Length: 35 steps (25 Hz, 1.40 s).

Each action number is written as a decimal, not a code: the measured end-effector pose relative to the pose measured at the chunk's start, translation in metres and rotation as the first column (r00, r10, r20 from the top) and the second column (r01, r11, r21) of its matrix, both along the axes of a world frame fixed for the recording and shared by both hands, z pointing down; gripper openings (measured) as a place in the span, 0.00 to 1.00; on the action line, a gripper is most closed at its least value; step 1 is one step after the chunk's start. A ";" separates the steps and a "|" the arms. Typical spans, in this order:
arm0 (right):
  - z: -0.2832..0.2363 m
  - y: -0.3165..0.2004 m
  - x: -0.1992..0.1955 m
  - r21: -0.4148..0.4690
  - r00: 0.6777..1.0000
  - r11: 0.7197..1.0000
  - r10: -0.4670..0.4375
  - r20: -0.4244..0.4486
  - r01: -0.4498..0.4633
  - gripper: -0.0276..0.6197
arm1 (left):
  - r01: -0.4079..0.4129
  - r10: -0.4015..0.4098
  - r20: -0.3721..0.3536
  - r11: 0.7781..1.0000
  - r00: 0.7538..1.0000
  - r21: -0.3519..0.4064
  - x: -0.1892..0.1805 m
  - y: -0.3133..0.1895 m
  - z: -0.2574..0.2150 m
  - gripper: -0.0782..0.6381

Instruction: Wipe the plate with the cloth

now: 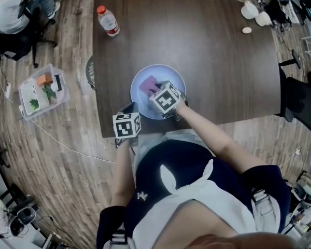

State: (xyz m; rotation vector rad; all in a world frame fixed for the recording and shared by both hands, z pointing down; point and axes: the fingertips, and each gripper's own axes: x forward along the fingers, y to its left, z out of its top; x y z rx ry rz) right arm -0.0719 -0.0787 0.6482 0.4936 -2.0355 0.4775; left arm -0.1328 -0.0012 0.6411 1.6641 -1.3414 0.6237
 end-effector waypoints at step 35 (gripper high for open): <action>-0.002 0.054 -0.036 -0.068 0.994 0.993 -0.095 0.059 0.099 0.23 | 0.006 -0.006 0.014 1.000 1.000 0.003 -0.003 -0.001 0.002 0.11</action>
